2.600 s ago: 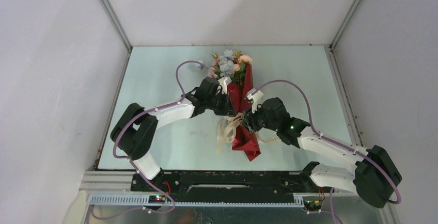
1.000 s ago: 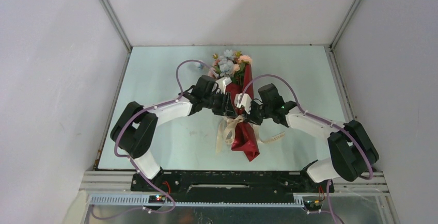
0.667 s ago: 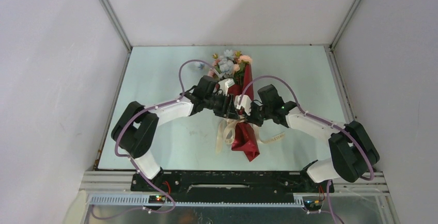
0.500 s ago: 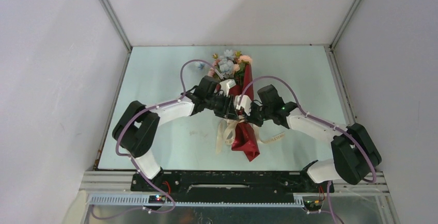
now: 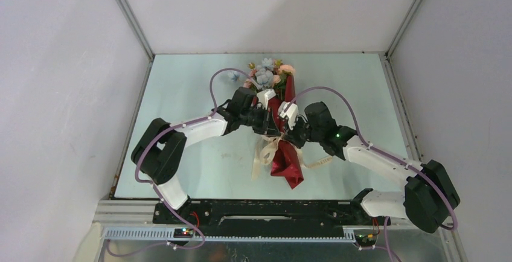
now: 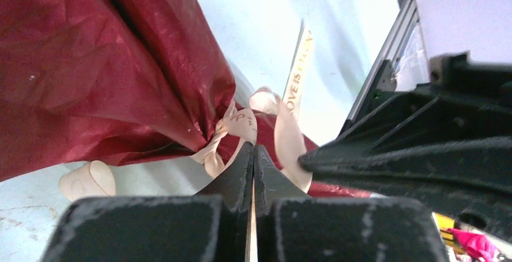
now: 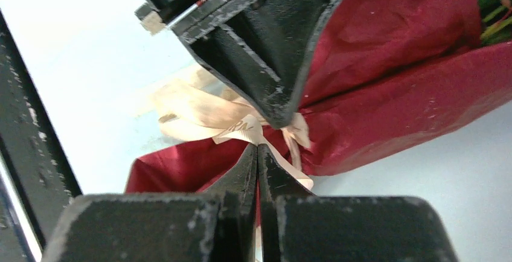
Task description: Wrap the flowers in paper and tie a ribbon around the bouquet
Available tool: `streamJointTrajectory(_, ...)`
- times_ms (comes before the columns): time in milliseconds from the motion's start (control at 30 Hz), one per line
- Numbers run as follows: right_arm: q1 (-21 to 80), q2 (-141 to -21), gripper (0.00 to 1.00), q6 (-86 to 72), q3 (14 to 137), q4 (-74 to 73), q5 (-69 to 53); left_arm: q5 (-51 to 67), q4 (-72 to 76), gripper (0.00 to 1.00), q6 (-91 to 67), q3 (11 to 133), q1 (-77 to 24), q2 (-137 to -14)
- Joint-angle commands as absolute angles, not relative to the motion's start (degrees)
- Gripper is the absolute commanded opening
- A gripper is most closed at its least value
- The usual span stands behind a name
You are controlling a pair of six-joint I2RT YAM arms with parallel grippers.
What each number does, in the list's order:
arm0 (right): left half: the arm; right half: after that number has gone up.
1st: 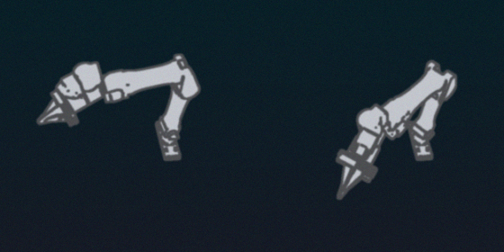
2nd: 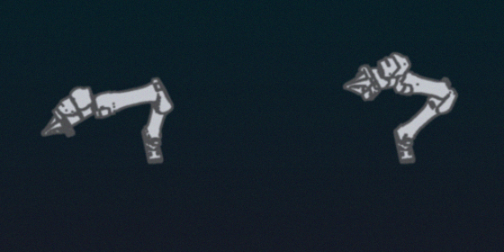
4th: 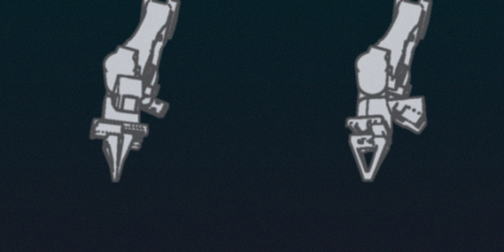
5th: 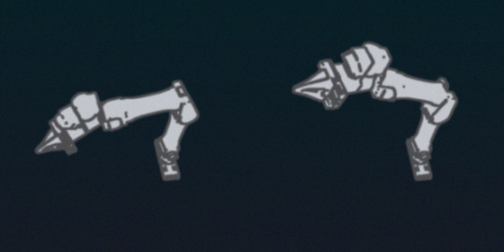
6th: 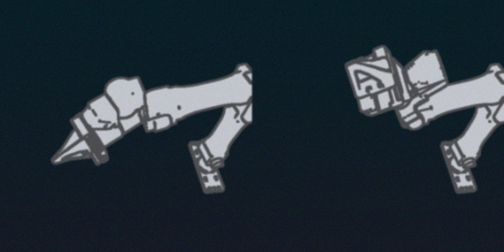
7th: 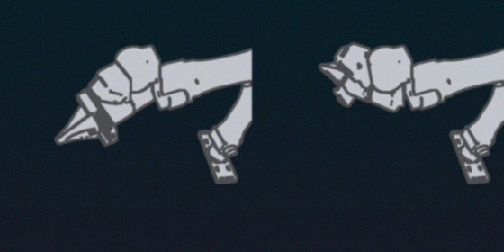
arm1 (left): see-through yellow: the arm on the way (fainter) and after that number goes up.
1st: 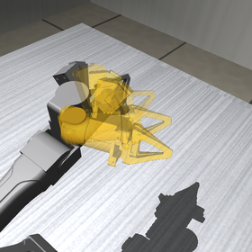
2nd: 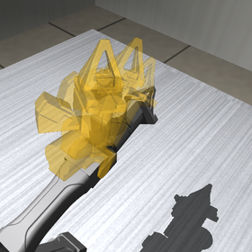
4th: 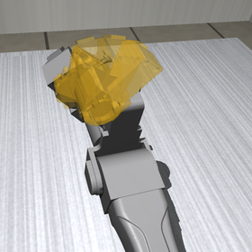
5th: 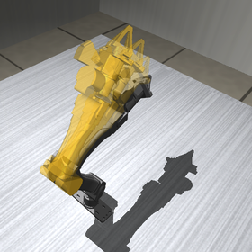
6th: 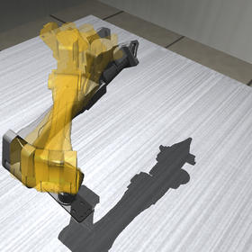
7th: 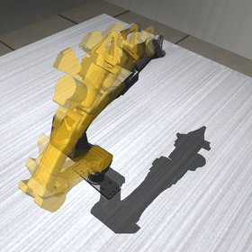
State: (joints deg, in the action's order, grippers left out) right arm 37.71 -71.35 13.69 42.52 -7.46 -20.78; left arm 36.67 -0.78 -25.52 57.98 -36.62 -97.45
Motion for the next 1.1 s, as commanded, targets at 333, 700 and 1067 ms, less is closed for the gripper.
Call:
streamJointTrajectory(333,39.60,-74.46,0.00,-8.75,40.02,2.17,-11.72,36.84,7.10,0.00,-33.79,58.76,-36.89,-94.26)
streamJointTrajectory(700,38.99,-78.06,0.00,-18.99,37.31,13.92,-4.86,38.67,7.18,0.00,-34.53,57.72,-37.00,-94.92)
streamJointTrajectory(1067,41.30,-79.58,0.00,-25.73,35.44,15.96,5.21,36.08,1.90,0.24,-32.65,58.09,-36.92,-95.65)
